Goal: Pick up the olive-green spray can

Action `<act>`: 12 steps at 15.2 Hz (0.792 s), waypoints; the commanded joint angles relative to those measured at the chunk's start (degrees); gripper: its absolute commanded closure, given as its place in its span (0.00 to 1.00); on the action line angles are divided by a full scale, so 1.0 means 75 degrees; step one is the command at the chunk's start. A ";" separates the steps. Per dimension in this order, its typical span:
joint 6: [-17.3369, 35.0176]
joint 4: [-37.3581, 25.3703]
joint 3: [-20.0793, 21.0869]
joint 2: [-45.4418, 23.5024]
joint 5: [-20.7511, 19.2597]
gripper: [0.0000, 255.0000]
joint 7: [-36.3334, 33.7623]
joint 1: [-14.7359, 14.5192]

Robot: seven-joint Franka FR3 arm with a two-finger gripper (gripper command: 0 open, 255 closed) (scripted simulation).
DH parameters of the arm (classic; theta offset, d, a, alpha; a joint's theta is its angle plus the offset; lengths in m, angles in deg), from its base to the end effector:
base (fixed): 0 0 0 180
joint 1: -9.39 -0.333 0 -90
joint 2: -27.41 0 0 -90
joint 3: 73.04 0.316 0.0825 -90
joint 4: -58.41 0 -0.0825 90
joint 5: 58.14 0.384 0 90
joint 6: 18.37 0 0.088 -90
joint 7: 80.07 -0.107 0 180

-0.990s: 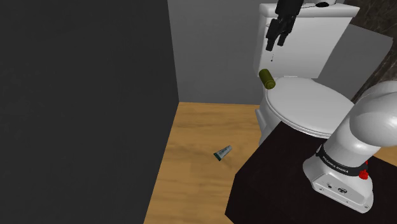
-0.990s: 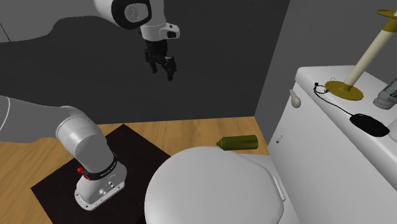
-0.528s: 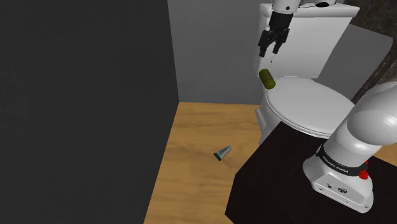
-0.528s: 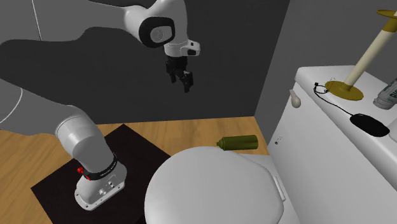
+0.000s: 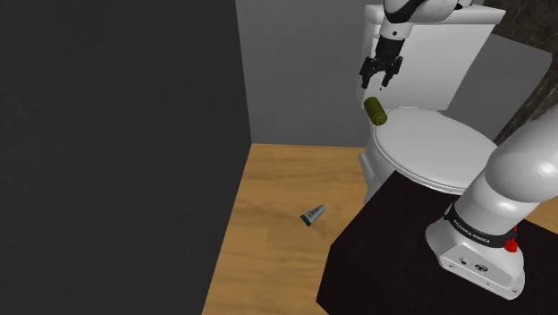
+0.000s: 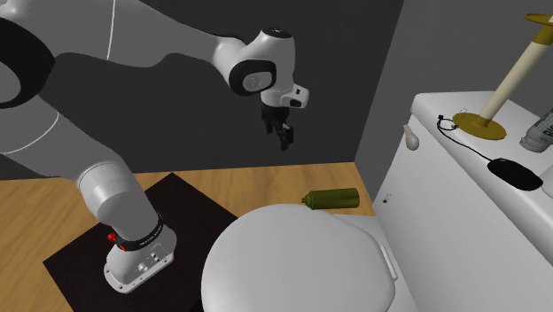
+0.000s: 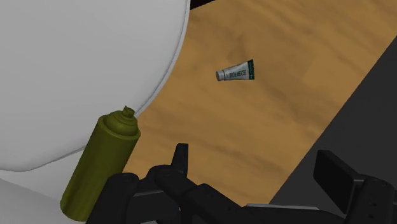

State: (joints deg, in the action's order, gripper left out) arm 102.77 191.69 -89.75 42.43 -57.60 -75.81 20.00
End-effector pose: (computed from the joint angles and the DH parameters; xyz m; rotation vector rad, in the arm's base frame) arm 0.4157 -0.2185 0.4428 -3.0101 0.6090 -0.0925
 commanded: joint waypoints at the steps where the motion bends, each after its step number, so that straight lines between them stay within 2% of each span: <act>1: 0.0334 -0.0247 -0.0183 -0.0582 0.0199 0.00 0.0007 0.0068; 6: 0.0999 -0.0704 -0.0593 -0.1791 0.0816 0.00 0.0151 0.0305; 12: 0.1566 -0.1420 -0.0889 -0.3290 0.1840 0.00 0.0462 0.0741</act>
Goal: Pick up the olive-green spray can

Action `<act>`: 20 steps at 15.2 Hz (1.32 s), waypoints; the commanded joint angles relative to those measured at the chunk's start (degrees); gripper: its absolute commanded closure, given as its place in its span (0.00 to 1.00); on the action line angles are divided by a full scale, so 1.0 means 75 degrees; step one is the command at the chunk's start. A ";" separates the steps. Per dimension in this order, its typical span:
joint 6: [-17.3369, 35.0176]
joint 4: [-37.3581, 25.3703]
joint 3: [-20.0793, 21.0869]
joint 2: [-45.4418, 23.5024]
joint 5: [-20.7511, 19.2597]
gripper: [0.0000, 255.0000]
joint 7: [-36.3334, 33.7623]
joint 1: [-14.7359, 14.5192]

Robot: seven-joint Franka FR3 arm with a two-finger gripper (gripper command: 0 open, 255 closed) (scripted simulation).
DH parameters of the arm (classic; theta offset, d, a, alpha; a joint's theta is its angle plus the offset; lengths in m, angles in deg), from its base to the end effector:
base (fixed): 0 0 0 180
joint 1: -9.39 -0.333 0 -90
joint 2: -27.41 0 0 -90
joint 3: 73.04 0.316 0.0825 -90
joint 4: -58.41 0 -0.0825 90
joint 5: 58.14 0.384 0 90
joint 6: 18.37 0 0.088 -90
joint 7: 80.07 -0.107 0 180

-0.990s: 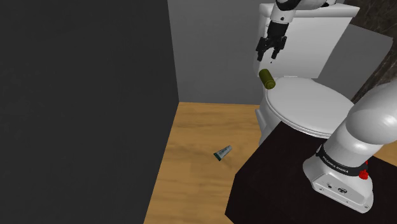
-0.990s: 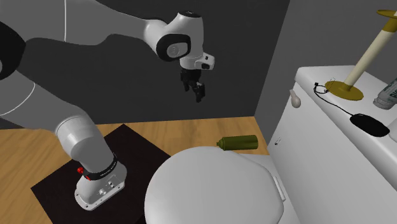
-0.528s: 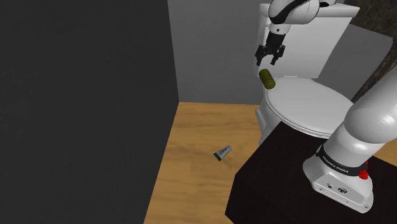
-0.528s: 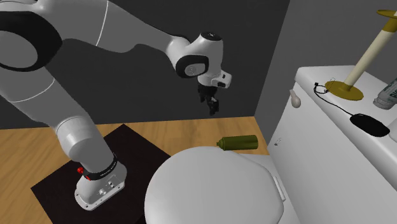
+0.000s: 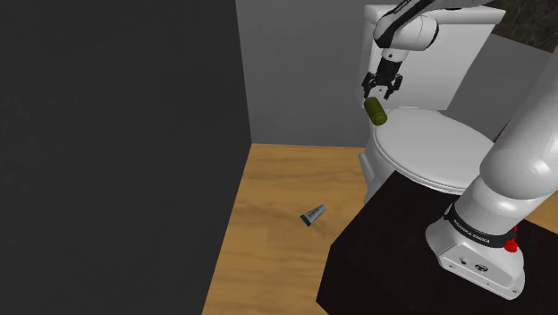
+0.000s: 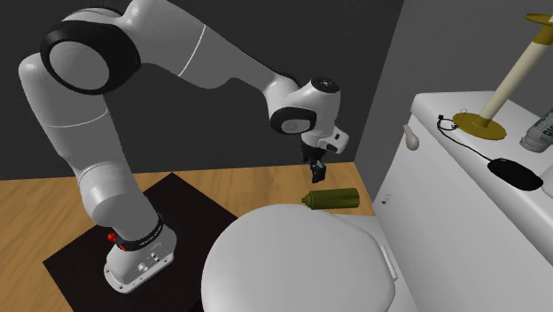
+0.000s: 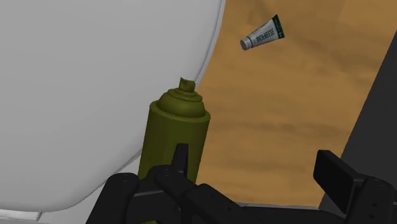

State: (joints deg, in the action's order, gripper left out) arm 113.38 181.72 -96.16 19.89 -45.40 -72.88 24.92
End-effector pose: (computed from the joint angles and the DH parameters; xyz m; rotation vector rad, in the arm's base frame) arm 0.4399 -0.3426 0.3472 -2.8640 1.0312 -0.1111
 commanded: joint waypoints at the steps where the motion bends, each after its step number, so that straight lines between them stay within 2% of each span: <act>1: 0.0221 -0.0226 -0.0057 -0.0533 0.0399 0.00 0.0125 0.0180; 6: 0.0471 -0.0940 -0.0062 -0.1722 0.1268 0.00 0.0340 0.0735; 15: 0.1018 -0.0887 0.0179 -0.2283 0.1701 0.00 0.0688 0.0904; 16: 0.1017 -0.0898 0.0181 -0.2294 0.1705 1.00 0.0692 0.0909; 20: 0.1028 -0.0881 0.0181 -0.2288 0.1708 1.00 0.0700 0.0911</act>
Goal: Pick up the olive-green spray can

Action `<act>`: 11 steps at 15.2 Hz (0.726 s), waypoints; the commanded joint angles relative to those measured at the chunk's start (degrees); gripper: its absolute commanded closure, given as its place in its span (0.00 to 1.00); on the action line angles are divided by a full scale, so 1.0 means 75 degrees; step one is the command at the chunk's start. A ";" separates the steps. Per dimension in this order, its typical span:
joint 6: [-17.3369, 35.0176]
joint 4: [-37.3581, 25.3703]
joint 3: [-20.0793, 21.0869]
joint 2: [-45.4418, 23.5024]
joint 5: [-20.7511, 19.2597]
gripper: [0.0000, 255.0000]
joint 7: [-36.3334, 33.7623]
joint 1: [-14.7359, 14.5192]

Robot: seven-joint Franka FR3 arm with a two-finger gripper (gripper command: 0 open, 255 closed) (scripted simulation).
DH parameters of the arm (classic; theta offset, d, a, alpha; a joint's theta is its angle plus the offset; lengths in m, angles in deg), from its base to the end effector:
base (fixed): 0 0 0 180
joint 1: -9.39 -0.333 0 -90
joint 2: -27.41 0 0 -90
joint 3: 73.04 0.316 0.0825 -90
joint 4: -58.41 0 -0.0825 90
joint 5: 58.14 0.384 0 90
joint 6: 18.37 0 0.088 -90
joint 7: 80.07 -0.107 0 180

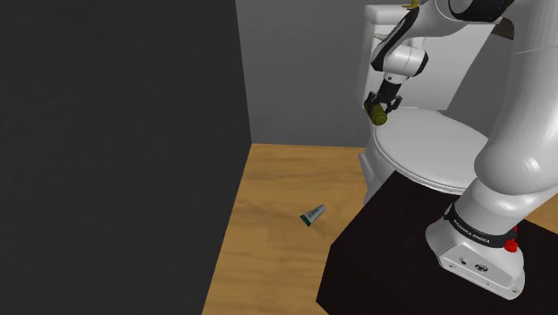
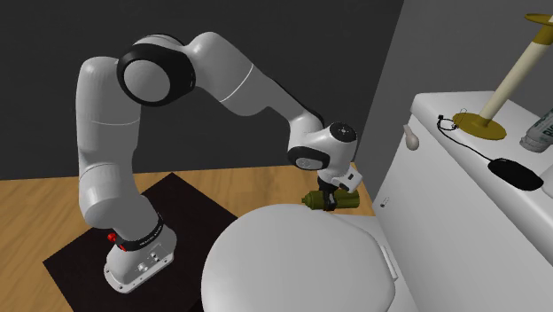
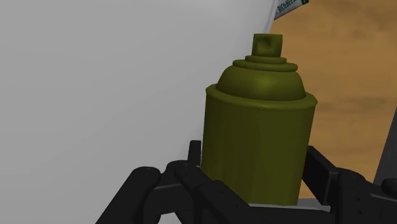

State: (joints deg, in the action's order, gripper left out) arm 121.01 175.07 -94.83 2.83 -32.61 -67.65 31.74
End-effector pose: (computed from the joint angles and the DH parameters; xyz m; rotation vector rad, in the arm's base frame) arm 0.4342 -0.4122 0.2458 -2.7532 1.2626 -0.1226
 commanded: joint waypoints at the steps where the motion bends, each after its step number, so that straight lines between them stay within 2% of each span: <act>1: 0.0004 -0.0002 0.0003 -0.0017 0.0001 1.00 0.0002 0.0002; 5: 0.0000 -0.0001 0.0001 -0.0010 -0.0004 1.00 -0.0008 -0.0006; 11: -0.0429 -0.0034 -0.0191 0.0439 -0.0350 1.00 -0.0286 -0.0141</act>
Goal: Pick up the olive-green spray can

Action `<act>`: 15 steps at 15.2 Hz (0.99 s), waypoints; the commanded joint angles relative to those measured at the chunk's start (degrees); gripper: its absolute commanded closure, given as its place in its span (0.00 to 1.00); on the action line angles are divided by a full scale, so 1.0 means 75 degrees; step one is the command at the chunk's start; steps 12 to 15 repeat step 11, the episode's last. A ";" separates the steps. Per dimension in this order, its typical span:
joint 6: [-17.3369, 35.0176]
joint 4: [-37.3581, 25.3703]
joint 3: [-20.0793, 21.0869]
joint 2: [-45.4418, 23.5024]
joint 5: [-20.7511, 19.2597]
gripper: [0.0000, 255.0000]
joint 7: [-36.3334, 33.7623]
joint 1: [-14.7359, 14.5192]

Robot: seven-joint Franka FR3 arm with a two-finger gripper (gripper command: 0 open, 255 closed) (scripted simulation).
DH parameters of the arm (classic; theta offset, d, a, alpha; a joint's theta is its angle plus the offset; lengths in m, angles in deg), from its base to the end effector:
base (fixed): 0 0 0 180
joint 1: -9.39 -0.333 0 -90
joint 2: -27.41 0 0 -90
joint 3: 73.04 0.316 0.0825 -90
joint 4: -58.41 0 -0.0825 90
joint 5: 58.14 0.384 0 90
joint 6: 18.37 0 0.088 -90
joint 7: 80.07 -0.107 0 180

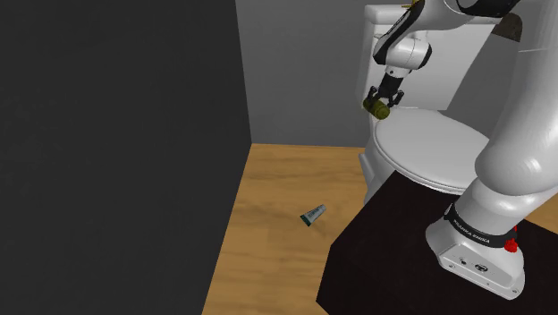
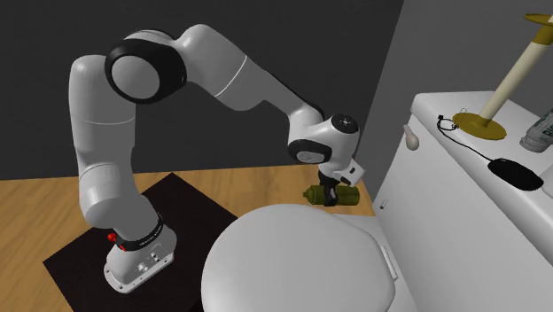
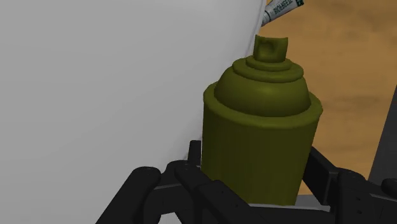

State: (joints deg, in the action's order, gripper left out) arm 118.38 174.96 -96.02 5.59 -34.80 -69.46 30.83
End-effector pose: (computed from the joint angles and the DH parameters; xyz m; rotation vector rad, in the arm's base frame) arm 0.4344 -0.4114 0.2712 -2.7534 1.2625 -0.1198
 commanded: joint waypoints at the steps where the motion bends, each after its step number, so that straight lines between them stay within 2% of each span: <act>1: -0.0153 -0.0031 -0.0060 0.0143 -0.0115 1.00 -0.0091 -0.0038; 9: -0.0767 -0.0187 -0.0250 0.0682 -0.0548 1.00 -0.0441 -0.0170; 15: -0.0779 -0.0191 -0.0253 0.0692 -0.0556 1.00 -0.0448 -0.0171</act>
